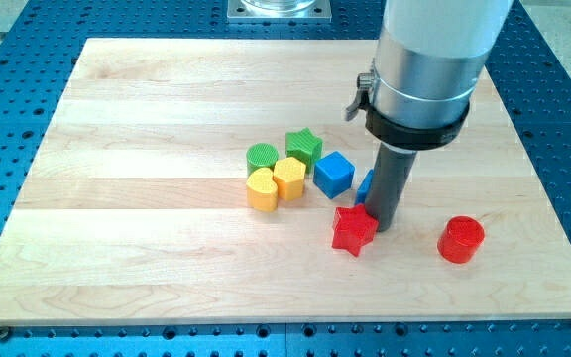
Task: Move the blue blocks at the top left to the red star
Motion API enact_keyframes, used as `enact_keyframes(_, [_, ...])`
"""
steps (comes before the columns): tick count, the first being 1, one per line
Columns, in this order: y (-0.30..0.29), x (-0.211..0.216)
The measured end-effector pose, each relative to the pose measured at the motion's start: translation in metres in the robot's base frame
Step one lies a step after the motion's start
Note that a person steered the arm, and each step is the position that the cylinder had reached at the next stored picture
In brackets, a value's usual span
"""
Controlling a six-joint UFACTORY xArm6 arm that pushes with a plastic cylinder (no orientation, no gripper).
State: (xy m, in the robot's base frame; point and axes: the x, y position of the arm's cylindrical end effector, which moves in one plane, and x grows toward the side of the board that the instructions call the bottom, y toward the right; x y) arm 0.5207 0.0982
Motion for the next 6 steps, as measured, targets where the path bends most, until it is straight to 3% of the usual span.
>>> enact_keyframes(2, [0.06, 0.002])
enact_keyframes(3, [0.083, -0.032])
enact_keyframes(5, [0.009, -0.031])
enact_keyframes(6, [-0.001, -0.03])
